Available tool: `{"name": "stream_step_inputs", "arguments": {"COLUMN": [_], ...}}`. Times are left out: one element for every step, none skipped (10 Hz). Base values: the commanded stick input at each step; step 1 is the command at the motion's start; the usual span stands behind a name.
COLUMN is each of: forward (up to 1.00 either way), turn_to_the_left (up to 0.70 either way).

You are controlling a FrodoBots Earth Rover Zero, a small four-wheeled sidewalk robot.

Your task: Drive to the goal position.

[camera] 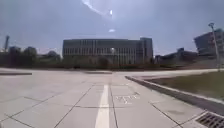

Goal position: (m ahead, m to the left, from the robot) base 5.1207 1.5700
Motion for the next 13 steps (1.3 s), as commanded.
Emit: {"name": "stream_step_inputs", "arguments": {"forward": [0.7, 0.7, 0.7, 0.7, 0.7, 0.7, 0.7, 0.7, 0.7, 0.7, 0.7, 0.7, 0.7], "turn_to_the_left": [0.0, 0.0, 0.0, 0.0, 0.0, 0.0, 0.0, 0.0, 0.0, 0.0, 0.0, 0.0, 0.0]}}
